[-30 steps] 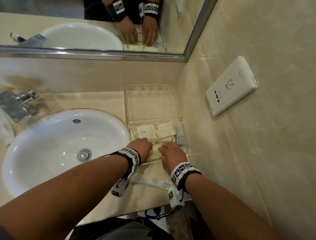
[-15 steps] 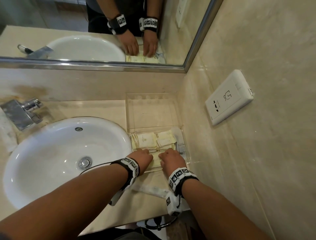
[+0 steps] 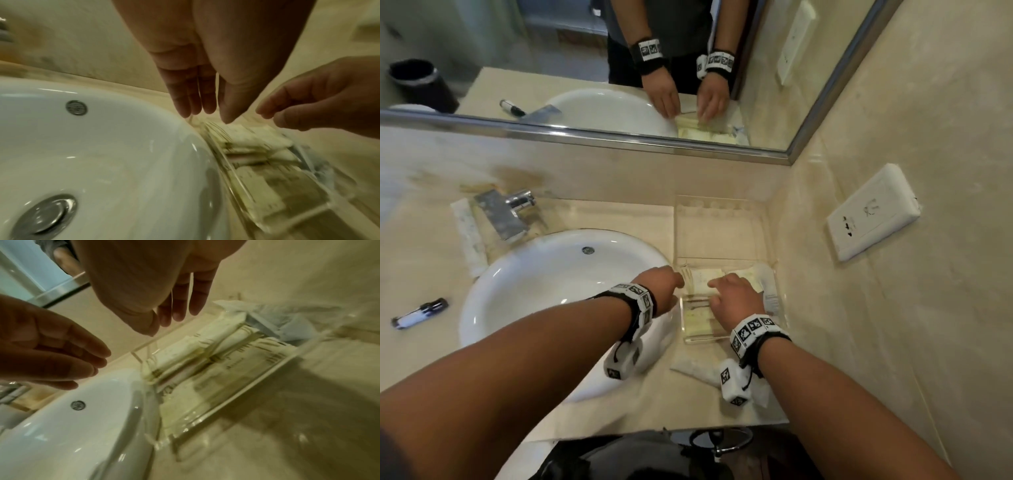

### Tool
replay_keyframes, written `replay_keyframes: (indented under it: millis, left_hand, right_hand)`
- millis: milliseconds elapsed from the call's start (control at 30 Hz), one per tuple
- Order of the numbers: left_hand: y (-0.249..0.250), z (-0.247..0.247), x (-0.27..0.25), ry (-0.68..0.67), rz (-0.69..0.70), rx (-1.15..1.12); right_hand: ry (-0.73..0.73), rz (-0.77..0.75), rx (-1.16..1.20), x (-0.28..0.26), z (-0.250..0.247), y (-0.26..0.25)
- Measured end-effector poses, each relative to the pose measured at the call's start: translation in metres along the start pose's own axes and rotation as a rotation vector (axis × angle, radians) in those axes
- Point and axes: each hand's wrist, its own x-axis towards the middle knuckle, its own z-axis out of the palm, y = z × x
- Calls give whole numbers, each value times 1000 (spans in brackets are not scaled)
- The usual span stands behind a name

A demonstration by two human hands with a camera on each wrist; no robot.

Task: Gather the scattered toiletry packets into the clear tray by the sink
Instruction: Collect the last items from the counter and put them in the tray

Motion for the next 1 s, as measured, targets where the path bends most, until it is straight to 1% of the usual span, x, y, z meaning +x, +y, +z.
replay_keyframes:
  millis: [167,333,467,633,767,900,1000]
  left_hand:
    - [-56,-17,-40,95,-160,-123]
    - [-116,-24,-97,159,-292,-198]
    - [-165,-20,-146,202,-403,-242]
    - [-225,-11,-204,213,-536,-276]
    - [-268,-3,-243,203,-662,-279]
    - [-302,0,-267,194,-745,-234]
    - [-322,-3,-273,184,-753,-204]
  right_hand:
    - [11,-123,-3,11,-5,-58]
    - [-2,-242,-20,22,2,-136]
    - [-49,-355,-54,25,15,-201]
    - [-142,-456,-102,23,34,-274]
    - [-203,-511,-143,23,49,-316]
    - [-245,-525,-181,24,61,-347]
    - [-261,-527,-204,30,67,-368]
